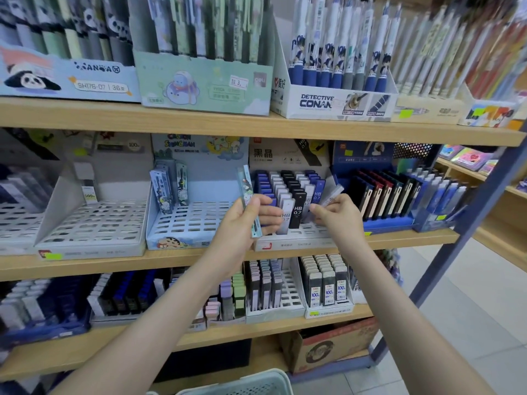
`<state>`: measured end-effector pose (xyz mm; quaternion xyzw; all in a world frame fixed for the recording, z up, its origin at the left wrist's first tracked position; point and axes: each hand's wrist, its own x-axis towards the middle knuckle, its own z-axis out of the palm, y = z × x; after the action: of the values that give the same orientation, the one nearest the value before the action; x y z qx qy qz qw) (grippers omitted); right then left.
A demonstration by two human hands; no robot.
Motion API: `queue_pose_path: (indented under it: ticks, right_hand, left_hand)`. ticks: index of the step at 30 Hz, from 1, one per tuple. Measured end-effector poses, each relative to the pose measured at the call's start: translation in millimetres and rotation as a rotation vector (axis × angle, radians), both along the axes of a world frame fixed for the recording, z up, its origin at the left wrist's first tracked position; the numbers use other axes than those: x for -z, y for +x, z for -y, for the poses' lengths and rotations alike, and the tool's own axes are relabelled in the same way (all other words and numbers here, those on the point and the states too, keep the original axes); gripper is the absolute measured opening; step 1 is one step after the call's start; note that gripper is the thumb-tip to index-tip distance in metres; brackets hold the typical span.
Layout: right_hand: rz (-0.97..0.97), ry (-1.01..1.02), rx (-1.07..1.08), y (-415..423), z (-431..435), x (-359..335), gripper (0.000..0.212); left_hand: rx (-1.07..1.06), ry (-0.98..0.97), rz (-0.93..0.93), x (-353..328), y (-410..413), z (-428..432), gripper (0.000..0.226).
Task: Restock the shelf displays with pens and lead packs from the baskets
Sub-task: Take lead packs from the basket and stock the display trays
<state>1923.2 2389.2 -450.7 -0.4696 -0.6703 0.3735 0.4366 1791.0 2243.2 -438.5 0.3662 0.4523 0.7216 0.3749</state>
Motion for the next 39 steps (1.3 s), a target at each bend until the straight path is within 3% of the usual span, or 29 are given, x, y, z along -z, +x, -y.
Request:
queue_pose_path:
  ticks: [6, 22, 27, 29, 31, 34, 37, 39]
  right_hand:
    - [0.076, 0.29, -0.083, -5.5, 12.2, 1.5, 0.071]
    - [0.309, 0.404, -0.18, -7.4, 7.3, 16.2, 0.056]
    - [0.373, 0.578, -0.153, 3.0, 5.6, 14.3, 0.05]
    - [0.347, 0.709, -0.083, 6.9, 12.3, 8.9, 0.048]
    - [0.202, 0.759, -0.034, 6.4, 27.2, -2.4, 0.04]
    - [0.002, 0.665, -0.192, -6.4, 71.4, -22.7, 0.035]
    - [0.034, 0.473, -0.472, -30.5, 113.1, -33.1, 0.04]
    - [-0.025, 0.394, -0.54, -46.8, 124.7, -35.1, 0.036]
  left_hand:
    - [-0.009, 0.003, 0.005, 0.6, -1.5, -0.5, 0.028]
    - [0.005, -0.029, 0.002, 3.1, -7.3, 1.2, 0.027]
    - [0.04, -0.074, -0.043, 5.3, -9.5, 3.3, 0.025]
    - [0.064, -0.094, -0.117, 4.5, -9.1, 6.9, 0.025]
    - [0.081, -0.135, -0.24, 2.9, -9.6, 12.5, 0.025]
    - [0.14, -0.177, -0.454, -0.6, -12.9, 23.3, 0.025]
    - [0.245, -0.167, -0.526, -5.9, -21.7, 38.8, 0.028]
    - [0.282, -0.192, -0.567, -10.4, -35.2, 51.2, 0.028]
